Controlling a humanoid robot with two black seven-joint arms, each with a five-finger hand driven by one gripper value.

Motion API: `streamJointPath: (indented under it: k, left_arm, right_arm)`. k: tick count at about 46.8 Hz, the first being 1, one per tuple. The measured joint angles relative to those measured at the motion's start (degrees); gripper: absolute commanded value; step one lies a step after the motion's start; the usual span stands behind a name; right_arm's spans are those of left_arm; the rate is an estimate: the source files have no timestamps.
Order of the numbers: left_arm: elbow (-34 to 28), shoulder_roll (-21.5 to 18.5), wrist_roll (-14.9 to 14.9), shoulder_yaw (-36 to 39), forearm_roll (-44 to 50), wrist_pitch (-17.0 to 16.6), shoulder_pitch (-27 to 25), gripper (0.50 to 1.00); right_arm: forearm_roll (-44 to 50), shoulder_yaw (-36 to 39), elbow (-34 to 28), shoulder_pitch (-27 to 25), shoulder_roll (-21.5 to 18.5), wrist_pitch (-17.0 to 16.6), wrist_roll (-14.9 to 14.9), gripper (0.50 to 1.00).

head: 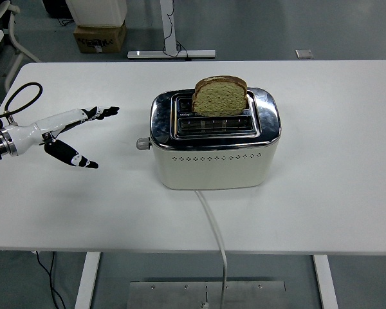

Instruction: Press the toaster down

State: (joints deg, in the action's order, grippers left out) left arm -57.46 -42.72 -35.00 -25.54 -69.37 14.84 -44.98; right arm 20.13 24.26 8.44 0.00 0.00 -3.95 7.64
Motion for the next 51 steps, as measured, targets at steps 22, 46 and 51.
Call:
streamJointPath:
  k: [22,46,51]
  left_arm:
    - [-7.7,-3.4,0.0,0.0,-4.4,0.0,0.0,1.000]
    - [-12.8,-6.6,0.0,0.0,-9.3,-2.1,1.6,1.000]
    - [-12.7,-6.4,0.0,0.0,-9.8,-2.5,1.9,1.000]
  right_arm:
    - [0.0,0.0,0.0,0.0,0.0,0.0,0.0,1.000]
    - [0.0,0.0,0.0,0.0,0.0,0.0,0.0,1.000]
    - [0.0,0.0,0.0,0.0,0.0,0.0,0.0,1.000]
